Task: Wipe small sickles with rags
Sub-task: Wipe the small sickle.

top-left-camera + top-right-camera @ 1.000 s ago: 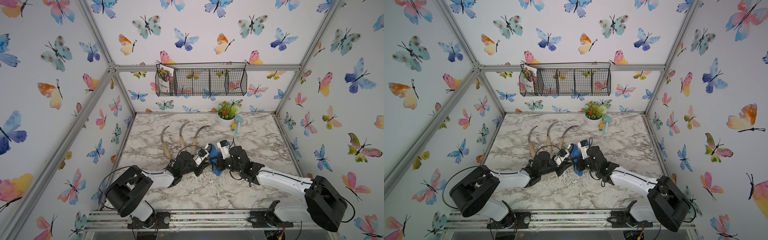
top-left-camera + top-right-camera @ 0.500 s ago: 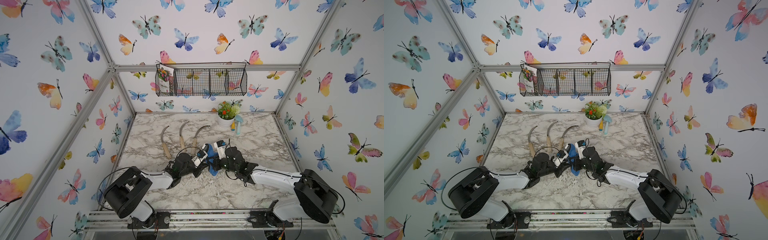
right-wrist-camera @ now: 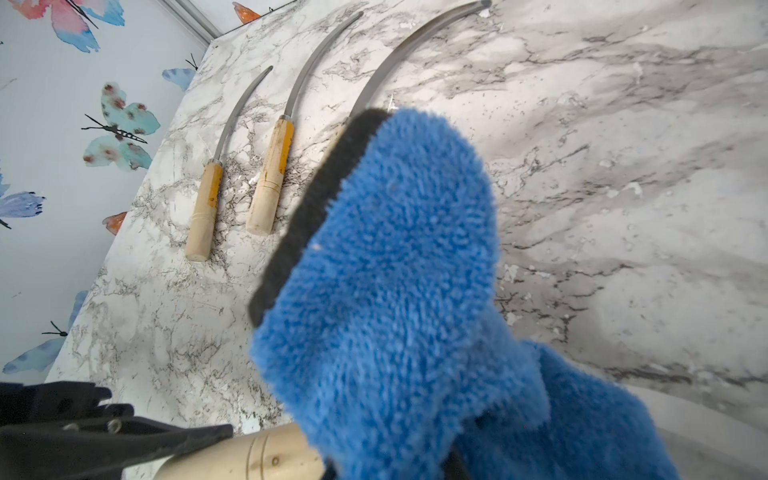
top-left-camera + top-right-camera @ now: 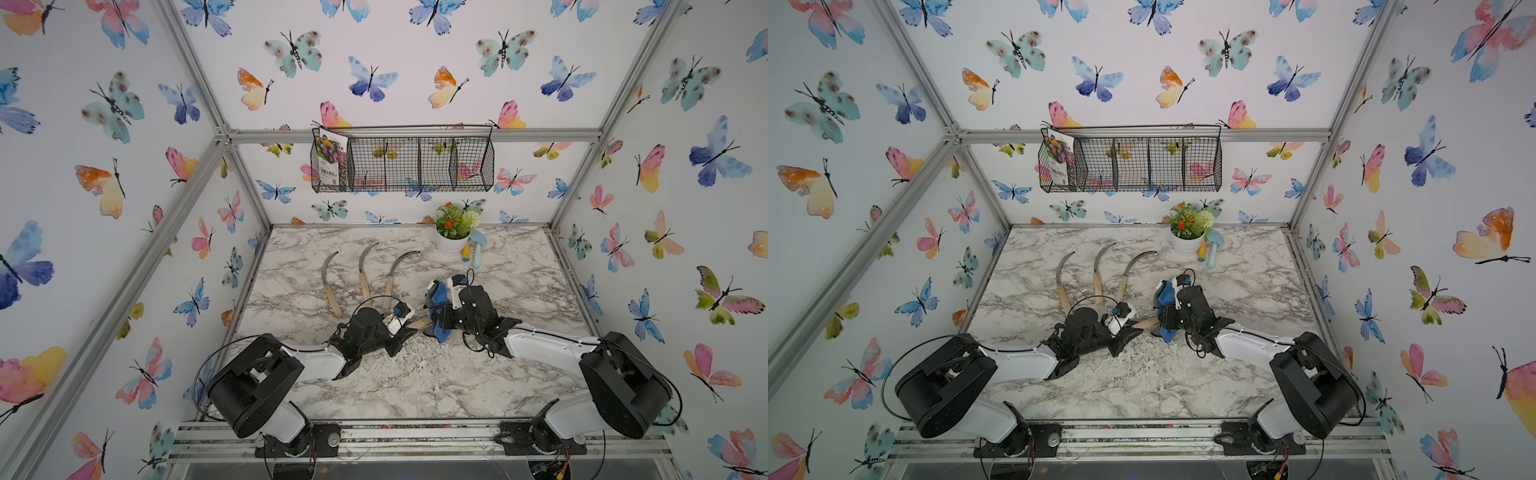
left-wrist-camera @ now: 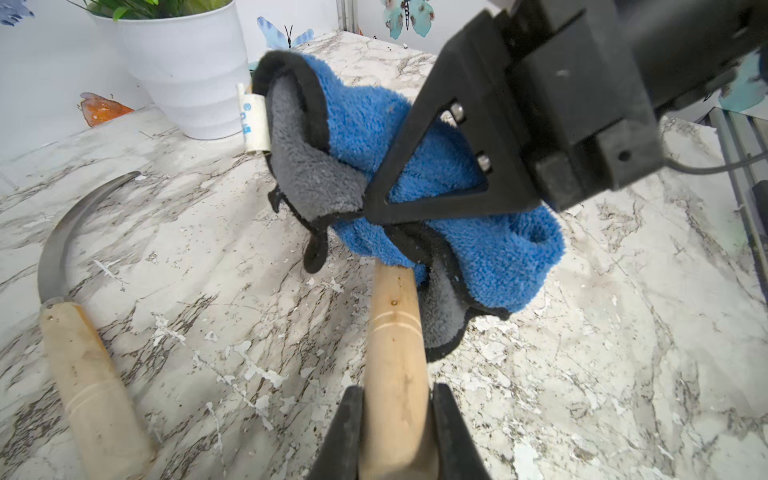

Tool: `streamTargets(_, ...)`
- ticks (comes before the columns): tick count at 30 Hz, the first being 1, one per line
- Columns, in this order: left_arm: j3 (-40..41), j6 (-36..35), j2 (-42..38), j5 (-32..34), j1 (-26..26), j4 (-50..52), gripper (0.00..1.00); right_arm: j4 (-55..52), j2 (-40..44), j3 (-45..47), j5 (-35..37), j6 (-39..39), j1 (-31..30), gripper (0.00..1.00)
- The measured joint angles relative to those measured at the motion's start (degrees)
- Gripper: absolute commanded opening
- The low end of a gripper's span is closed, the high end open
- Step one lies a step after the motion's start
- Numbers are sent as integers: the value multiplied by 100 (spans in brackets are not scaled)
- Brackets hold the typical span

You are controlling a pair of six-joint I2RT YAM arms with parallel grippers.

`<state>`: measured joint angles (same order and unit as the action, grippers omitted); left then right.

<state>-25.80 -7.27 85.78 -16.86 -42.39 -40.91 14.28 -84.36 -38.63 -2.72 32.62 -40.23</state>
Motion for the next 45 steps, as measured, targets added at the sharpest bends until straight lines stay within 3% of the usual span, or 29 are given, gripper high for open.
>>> streamTargets(7, 0, 0, -22, 31, 2, -15, 0, -28, -7, -354, -186, -74, -787, 2)
streamTargets(15, 4, 0, -22, 33, 2, 0, 0, 245, -7, -251, -396, -61, -874, 2)
streamTargets(24, 9, 0, -22, 33, 0, -7, 0, 476, -17, 236, -562, -26, 240, 2)
streamTargets(28, 11, 2, -24, 28, 0, -33, 0, 321, -42, 188, -516, -76, 334, 2)
streamTargets(38, 22, 0, -57, 35, 2, -33, 0, 129, -39, -295, -463, -98, -728, 2)
streamTargets(45, 24, 0, -57, 35, 2, -2, 0, 247, -39, -240, -413, -76, -800, 2)
